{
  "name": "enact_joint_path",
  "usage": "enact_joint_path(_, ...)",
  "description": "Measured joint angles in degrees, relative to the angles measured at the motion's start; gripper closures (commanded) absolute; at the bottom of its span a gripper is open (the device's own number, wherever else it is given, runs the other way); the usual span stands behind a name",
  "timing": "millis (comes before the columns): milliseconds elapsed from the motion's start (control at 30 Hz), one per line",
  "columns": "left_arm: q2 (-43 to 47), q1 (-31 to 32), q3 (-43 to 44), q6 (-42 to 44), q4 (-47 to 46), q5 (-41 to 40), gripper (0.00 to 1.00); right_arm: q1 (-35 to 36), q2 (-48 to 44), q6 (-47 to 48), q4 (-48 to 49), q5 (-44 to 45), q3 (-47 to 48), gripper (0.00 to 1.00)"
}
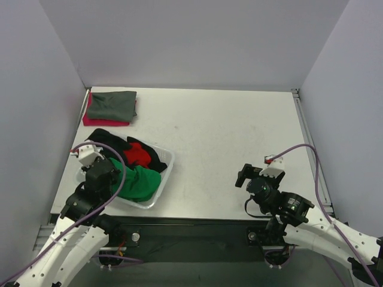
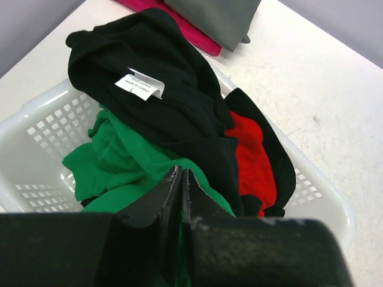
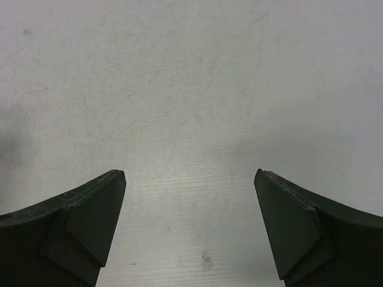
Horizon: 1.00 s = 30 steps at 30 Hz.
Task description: Fold and stack the t-shirts
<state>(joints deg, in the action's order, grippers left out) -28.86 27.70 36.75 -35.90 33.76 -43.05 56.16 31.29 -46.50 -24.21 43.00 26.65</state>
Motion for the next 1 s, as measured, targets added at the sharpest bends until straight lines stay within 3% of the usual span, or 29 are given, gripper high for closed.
enact_joint_path(100,1.3,0.0,-0.3,0.1,-0.3,0.2,0.87,0.0,0.2,0.0,0.0,0.0,0.0,0.05)
enact_joint_path(167,1.6,0.0,-0.3,0.3,-0.3,0.3,0.71,0.0,0.5,0.0,0.0,0.0,0.0,0.05)
enact_joint_path(267,1.7,0.0,-0.3,0.2,-0.3,0.3,0.58,0.0,0.9,0.0,0.1,0.0,0.0,0.05)
enact_joint_path(733,-2.3,-1.1,0.2,0.4,-4.9,0.3,0.48,0.0,2.4,0.2,0.9,-1.1,0.0,0.05)
enact_joint_path(867,-3.5,-7.5,0.4,1.3,-8.9,2.0,0.41,0.0,2.7,0.3,1.1,-1.5,0.0,0.05)
enact_joint_path(1000,-8.9,-18.0,1.7,2.1,-12.9,8.5,0.36,0.0,3.3,0.5,1.3,-1.9,0.0,0.05)
